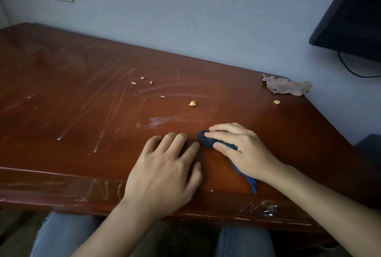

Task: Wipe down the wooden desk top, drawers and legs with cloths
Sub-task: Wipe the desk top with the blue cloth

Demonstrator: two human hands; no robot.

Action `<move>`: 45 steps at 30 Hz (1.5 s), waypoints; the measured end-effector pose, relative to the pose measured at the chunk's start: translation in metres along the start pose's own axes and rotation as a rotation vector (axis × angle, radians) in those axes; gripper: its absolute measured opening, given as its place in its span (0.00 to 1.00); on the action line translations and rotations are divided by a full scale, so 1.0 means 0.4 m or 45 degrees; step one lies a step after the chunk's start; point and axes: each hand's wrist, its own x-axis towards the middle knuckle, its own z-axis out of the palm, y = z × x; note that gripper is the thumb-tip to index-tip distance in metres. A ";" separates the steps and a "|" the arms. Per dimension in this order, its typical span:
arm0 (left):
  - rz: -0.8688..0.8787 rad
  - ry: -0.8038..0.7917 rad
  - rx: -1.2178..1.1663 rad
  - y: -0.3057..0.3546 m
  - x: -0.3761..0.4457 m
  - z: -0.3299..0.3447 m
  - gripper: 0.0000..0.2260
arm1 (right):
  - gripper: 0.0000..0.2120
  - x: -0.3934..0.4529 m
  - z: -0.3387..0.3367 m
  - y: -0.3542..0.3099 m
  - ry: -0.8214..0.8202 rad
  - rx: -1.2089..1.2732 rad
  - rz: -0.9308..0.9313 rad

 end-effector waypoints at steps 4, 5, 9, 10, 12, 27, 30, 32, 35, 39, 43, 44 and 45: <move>0.021 -0.044 -0.002 -0.005 0.001 0.006 0.24 | 0.15 0.062 -0.013 0.063 0.072 0.020 0.159; 0.033 -0.052 -0.010 -0.005 0.001 0.009 0.24 | 0.15 0.084 -0.017 0.078 0.083 0.039 0.219; 0.068 -0.059 -0.019 -0.012 0.002 0.020 0.23 | 0.14 0.183 -0.021 0.149 0.121 0.033 0.379; 0.078 -0.066 -0.019 -0.014 0.003 0.021 0.23 | 0.14 0.209 -0.020 0.166 0.139 0.026 0.409; 0.092 -0.075 -0.014 -0.018 0.006 0.021 0.22 | 0.14 0.259 -0.018 0.198 0.166 0.011 0.472; 0.054 -0.196 0.051 -0.017 0.012 0.024 0.25 | 0.16 0.173 -0.022 0.089 0.070 0.071 0.289; 0.063 -0.176 0.068 -0.015 0.010 0.028 0.26 | 0.18 0.060 -0.019 0.015 0.013 0.122 0.111; 0.067 -0.159 0.076 -0.014 0.009 0.029 0.25 | 0.18 0.011 -0.019 -0.003 -0.016 0.118 0.061; 0.060 -0.154 0.071 -0.011 0.009 0.028 0.24 | 0.19 -0.004 -0.015 0.011 -0.019 0.093 -0.005; 0.048 -0.184 0.033 -0.009 0.012 0.028 0.25 | 0.16 0.065 -0.009 0.079 0.029 0.047 -0.043; 0.060 -0.197 0.009 -0.010 0.018 0.029 0.25 | 0.15 0.203 -0.015 0.192 0.059 -0.045 0.068; 0.061 -0.195 0.006 -0.010 0.020 0.030 0.26 | 0.15 0.245 -0.015 0.222 0.072 -0.063 0.110; 0.060 -0.194 0.007 -0.011 0.023 0.031 0.26 | 0.15 0.287 -0.015 0.249 0.089 -0.077 0.150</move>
